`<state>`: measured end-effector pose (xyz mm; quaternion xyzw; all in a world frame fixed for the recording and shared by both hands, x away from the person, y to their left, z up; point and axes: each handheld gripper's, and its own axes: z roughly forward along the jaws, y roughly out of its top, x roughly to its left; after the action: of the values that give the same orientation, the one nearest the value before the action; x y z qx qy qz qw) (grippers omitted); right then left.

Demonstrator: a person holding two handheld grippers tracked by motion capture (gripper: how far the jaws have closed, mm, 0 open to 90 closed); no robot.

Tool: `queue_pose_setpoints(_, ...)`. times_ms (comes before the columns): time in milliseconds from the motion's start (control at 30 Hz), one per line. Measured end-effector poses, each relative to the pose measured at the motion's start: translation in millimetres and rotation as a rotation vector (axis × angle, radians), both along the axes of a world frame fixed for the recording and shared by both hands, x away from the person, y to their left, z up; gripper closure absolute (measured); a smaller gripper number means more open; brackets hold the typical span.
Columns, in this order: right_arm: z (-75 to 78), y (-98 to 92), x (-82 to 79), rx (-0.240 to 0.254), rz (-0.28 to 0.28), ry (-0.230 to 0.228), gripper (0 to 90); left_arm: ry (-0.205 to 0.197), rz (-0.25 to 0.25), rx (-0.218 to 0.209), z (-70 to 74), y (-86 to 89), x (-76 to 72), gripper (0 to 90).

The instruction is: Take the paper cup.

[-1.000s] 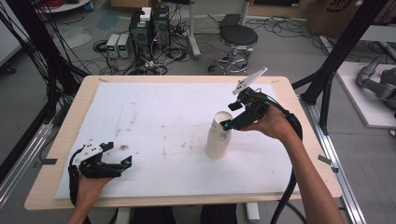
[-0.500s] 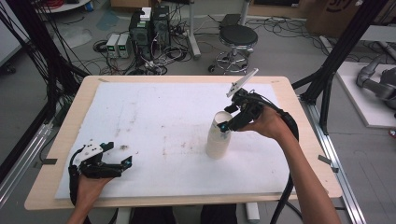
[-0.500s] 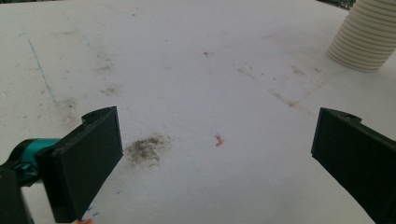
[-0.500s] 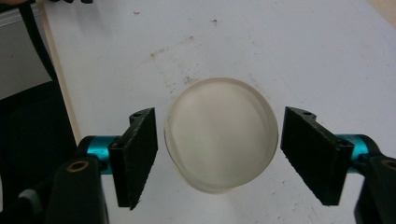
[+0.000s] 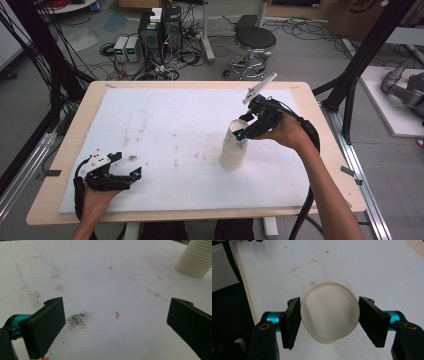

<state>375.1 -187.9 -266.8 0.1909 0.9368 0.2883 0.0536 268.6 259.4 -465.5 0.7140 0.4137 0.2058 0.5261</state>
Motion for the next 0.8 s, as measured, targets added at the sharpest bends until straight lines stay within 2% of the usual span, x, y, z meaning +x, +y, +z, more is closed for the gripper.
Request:
queue_pose_setpoints(533,7.6,0.9,-1.0,0.005,-0.007,-0.006,37.6,0.002,0.0,0.002,0.1,-0.1,0.1,1.9)
queue_pose_setpoints(700,20.4,1.6,-2.3,0.032,-0.008,-0.021,37.9,0.004,-0.001,0.002,0.0,-0.1,0.4,1.9)
queue_pose_setpoints(800,36.4,1.7,-3.0,0.056,-0.013,-0.032,38.0,0.004,-0.002,0.002,0.0,0.1,0.4,1.9)
